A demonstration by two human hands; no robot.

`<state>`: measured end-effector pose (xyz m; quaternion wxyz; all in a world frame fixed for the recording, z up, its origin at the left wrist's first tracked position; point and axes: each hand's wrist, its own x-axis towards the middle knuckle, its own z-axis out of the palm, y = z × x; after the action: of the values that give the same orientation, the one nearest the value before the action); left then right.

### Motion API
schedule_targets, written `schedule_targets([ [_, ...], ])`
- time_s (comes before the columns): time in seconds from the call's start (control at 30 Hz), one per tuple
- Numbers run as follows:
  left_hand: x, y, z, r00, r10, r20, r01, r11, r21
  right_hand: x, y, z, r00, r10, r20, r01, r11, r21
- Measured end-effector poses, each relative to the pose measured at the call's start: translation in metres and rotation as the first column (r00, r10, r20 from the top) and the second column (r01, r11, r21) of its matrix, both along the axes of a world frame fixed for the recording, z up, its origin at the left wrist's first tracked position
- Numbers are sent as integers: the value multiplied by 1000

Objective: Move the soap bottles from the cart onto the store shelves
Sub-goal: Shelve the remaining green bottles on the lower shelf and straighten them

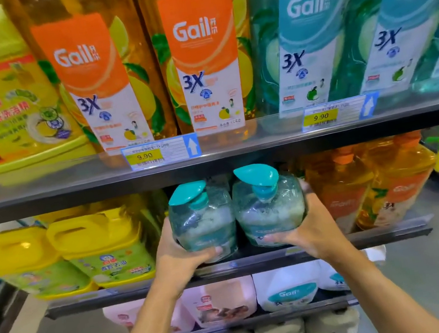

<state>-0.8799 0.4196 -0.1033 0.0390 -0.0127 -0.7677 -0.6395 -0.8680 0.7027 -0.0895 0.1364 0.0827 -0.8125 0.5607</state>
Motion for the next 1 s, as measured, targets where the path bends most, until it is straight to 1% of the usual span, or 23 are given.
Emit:
schedule_targets([
  [0.07, -4, -2, -7, 1000, 9, 3, -9, 999, -32, -3, -2, -7, 999, 15, 44, -14, 1000, -12],
  [0.17, -8, -5, -18, 1000, 16, 22, -15, 998, -61, -7, -2, -15, 985, 35, 171, -37, 999, 6],
  [0.3, -16, -7, -25, 998, 13, 63, -8, 996, -86, -7, -4, -17, 922, -50, 383, -2, 991, 133],
  [0.37, -19, -7, -21, 996, -3, 92, 13, 994, -106, -11, -7, -12, 886, -112, 450, 32, 983, 182],
  [0.43, -22, -7, -18, 993, -24, 117, 39, 991, -124, -12, -10, -4, 860, -152, 487, 80, 983, 166],
  [0.53, -21, -5, -13, 990, -55, 127, 75, 985, -157, -14, -12, 4, 836, -147, 529, 92, 987, 129],
  [0.6, -19, -4, -11, 991, -62, 114, 82, 981, -178, -14, -9, 5, 839, -150, 524, 58, 980, 188],
  [0.67, -16, -4, -9, 997, -54, 64, 67, 971, -229, -9, -9, 10, 843, -116, 525, -5, 974, 225],
  [0.77, -11, -2, -7, 998, 26, -61, -41, 961, -274, -2, -15, 11, 883, -120, 453, -11, 961, 276],
  [0.8, -9, 1, -5, 993, 62, -99, -88, 955, -283, 2, -19, 8, 911, -163, 378, 40, 949, 313],
  [0.87, -2, 8, 1, 975, 137, -174, -184, 937, -298, 9, -26, -3, 946, -289, 149, 209, 892, 402],
  [0.9, 0, 11, 2, 961, 156, -229, -226, 921, -318, 11, -31, -7, 946, -325, 17, 291, 869, 400],
  [0.97, 1, 15, 0, 923, 155, -351, -291, 880, -376, 17, -42, -6, 921, -350, -171, 389, 818, 423],
  [1.0, 1, 16, 0, 916, 145, -373, -301, 865, -402, 18, -46, -3, 905, -355, -235, 425, 780, 458],
])
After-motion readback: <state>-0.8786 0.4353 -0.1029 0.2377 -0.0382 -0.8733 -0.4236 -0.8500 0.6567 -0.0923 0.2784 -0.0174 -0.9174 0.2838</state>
